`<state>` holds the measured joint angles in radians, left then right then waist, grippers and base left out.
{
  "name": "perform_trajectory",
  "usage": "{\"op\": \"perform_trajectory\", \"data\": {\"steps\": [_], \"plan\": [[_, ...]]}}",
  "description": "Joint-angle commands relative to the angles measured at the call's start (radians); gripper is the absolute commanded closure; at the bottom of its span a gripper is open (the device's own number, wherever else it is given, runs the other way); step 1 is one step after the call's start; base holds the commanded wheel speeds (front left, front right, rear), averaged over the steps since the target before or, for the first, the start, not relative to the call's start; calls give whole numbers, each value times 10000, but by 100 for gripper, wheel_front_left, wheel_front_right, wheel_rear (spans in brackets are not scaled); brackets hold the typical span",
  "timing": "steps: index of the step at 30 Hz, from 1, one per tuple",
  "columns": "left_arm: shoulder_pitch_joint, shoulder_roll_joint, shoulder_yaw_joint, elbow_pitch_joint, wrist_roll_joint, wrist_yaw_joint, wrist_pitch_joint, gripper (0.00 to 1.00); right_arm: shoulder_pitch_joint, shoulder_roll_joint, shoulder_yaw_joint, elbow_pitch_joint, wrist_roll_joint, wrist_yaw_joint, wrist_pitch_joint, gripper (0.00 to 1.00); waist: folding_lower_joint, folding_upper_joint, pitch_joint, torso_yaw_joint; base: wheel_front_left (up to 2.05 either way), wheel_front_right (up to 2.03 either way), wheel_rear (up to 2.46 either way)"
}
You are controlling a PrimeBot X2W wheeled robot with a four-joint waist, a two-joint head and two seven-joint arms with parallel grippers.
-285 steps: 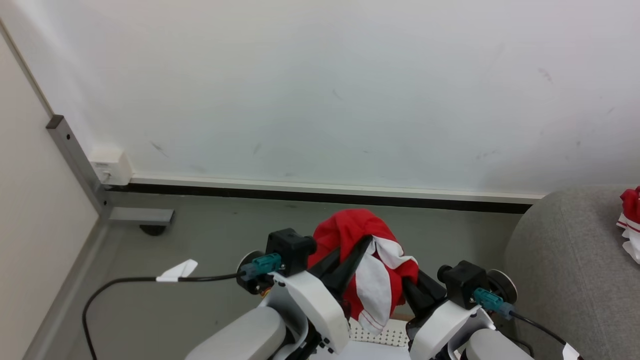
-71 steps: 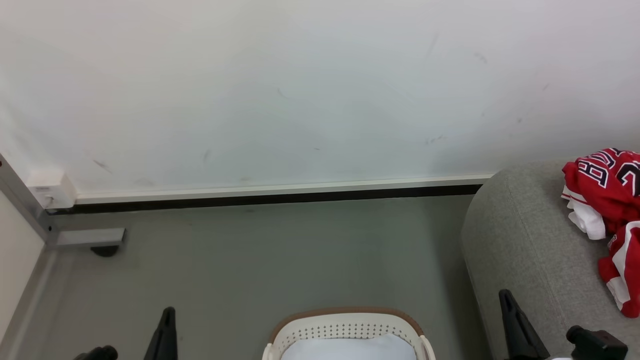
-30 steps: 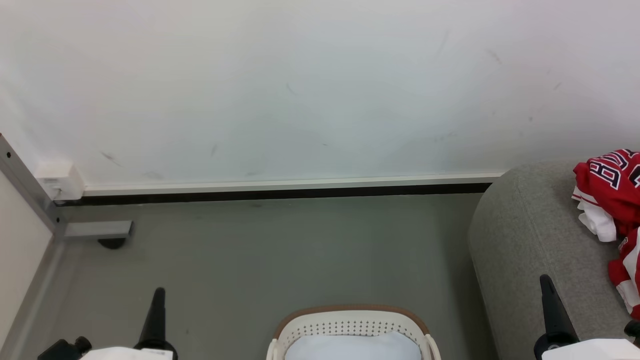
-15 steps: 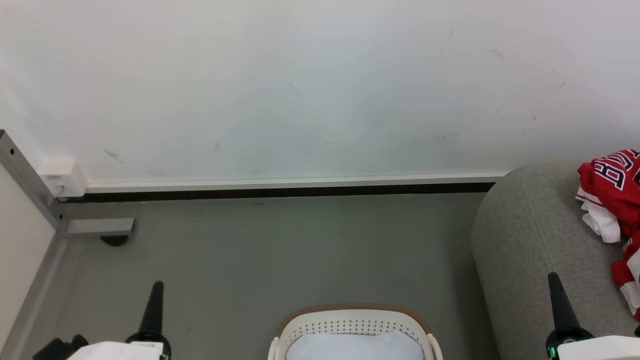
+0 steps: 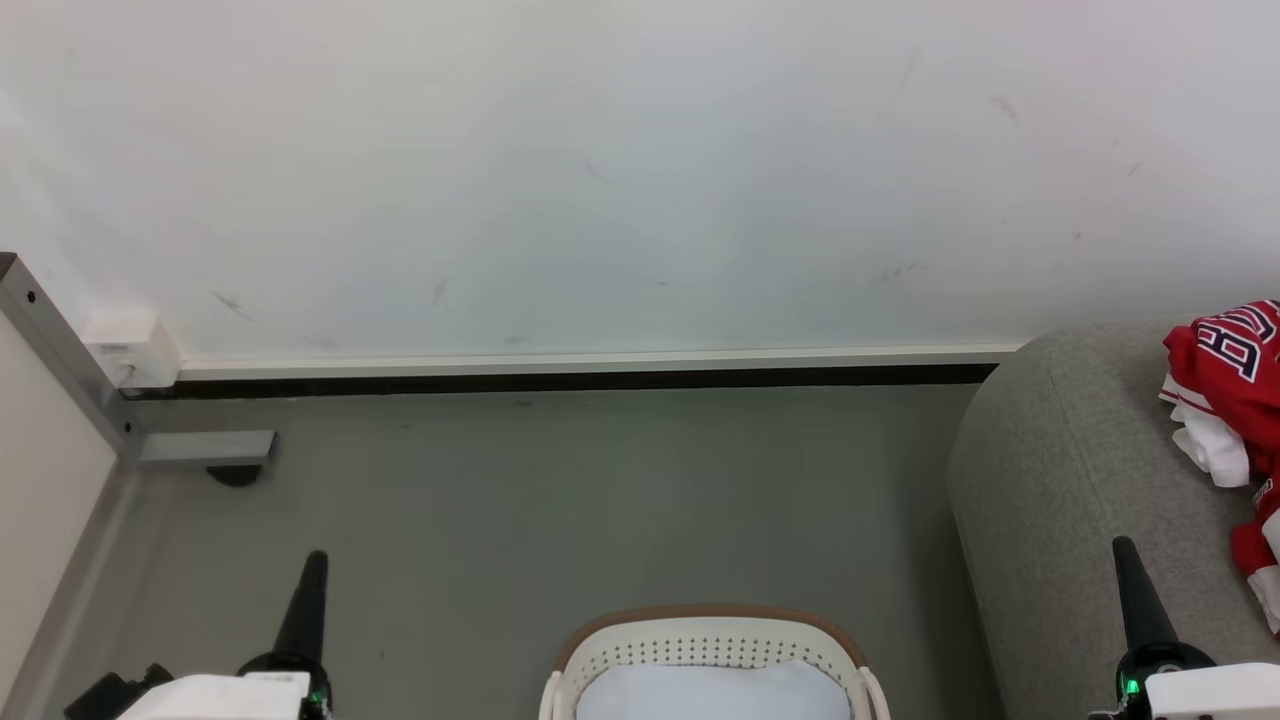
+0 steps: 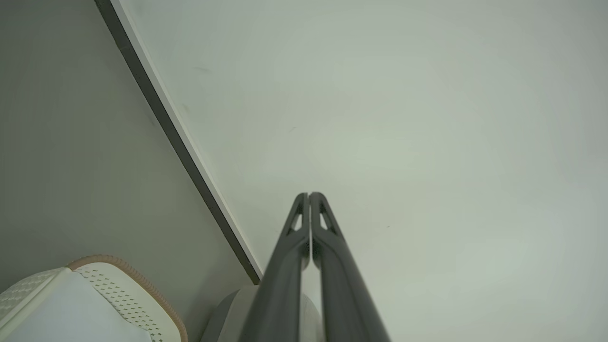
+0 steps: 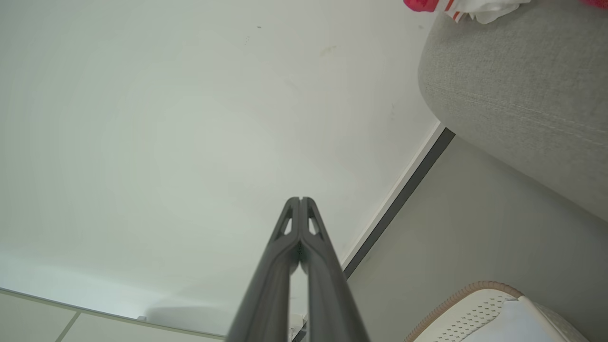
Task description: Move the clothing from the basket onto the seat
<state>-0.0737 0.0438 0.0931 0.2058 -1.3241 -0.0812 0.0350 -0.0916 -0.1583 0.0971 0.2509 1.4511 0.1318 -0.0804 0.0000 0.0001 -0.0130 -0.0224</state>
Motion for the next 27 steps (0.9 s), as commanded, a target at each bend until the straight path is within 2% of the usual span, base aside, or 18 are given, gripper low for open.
{"op": "perform_trajectory", "data": {"steps": [1, 27], "plan": [[-159, 84, 75, -119, -299, 10, 87, 100, -193, -124, -24, -126, 388, -14, 33, 100, 0, -1, 6, 13, 0, 0, 0], [-301, 96, 200, -231, -2125, 87, 603, 100, -297, -504, 60, -217, 2643, -18, 151, 100, 0, -1, 79, 151, 0, 0, 0]]}}
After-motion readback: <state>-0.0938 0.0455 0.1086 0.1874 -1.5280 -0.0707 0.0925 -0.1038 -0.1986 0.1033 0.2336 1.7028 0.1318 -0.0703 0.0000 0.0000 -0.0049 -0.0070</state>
